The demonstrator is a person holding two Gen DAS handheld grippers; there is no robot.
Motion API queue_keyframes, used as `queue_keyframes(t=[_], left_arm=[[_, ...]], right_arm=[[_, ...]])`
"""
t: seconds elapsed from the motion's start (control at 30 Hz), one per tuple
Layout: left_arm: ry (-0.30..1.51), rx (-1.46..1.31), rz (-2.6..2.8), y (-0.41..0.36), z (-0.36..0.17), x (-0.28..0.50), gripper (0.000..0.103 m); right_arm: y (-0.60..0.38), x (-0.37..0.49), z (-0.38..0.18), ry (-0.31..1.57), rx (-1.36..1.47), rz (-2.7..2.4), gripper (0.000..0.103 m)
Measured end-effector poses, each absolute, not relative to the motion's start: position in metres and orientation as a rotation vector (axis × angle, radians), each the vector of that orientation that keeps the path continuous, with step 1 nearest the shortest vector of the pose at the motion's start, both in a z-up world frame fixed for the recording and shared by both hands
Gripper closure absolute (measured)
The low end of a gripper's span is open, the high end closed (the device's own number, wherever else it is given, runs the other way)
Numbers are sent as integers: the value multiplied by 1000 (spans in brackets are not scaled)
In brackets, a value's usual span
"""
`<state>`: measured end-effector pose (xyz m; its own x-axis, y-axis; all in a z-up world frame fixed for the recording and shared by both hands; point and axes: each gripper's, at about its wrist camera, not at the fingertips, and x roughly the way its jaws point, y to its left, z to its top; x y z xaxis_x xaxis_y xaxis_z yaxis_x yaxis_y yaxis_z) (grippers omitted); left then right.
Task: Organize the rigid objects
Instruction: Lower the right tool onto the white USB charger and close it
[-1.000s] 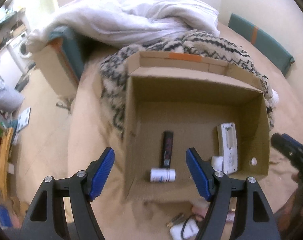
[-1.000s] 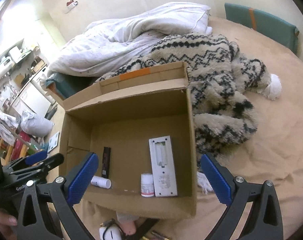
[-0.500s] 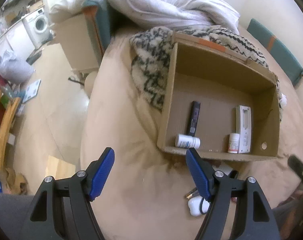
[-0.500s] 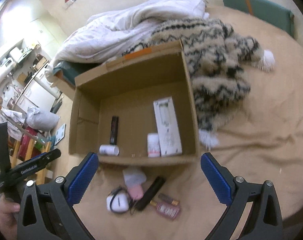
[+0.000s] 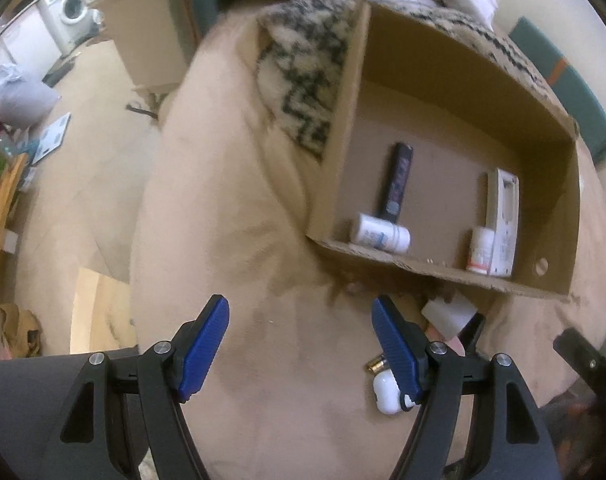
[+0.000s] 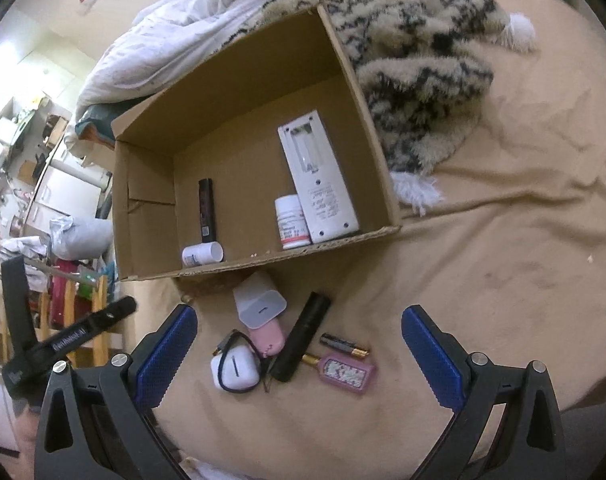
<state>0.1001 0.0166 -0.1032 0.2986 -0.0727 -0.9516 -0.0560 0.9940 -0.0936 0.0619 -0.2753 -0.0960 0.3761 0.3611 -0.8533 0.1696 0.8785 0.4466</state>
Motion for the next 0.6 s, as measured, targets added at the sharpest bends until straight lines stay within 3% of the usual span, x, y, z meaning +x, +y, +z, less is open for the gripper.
queue_keyframes(t=[0.53,0.6], left_arm=[[1320,-169,29,19,-117,110,32],[1328,-195,44,25,-118,111,32]], right_arm=[[-250,91,-118,1298,461,210,0],[-227,99,-125,1336,361,258,8]])
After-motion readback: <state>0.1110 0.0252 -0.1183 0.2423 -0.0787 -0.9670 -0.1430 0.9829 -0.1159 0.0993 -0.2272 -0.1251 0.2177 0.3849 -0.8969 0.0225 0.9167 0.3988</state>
